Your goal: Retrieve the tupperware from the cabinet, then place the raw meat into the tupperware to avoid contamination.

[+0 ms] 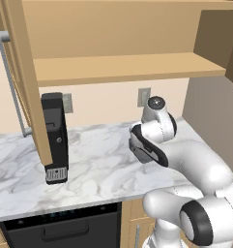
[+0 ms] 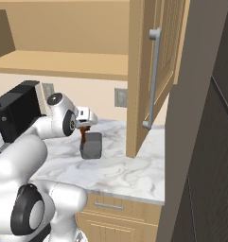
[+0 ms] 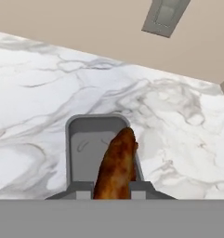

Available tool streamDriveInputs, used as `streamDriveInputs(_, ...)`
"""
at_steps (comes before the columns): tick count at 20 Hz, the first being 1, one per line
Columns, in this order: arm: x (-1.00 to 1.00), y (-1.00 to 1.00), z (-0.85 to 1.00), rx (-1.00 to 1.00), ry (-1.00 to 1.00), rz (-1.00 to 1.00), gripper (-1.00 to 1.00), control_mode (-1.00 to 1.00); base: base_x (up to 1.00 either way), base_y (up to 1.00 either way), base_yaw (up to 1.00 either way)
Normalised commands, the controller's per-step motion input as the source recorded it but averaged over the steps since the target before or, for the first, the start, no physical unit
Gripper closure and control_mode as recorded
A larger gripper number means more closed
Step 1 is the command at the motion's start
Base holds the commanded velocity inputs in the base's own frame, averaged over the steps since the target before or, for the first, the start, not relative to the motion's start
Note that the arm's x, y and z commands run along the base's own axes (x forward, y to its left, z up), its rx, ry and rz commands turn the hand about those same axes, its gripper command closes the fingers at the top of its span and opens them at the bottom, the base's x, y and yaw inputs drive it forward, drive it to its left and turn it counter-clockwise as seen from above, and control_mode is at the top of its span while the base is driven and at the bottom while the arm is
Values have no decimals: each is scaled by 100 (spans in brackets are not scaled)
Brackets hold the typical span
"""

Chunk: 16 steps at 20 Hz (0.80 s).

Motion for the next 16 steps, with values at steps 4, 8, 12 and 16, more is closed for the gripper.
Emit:
streamDriveInputs(4,0,6,-14,0,4,0,100,-100,0,0,0)
streamDriveInputs(8,0,0,-17,1,1,0,100,-100,0,0,0)
streamDriveInputs(12,1,-2,-13,3,0,0,100,-100,0,0,0)
streamDriveInputs(16,0,-1,-22,1,1,0,100,-100,0,0,0)
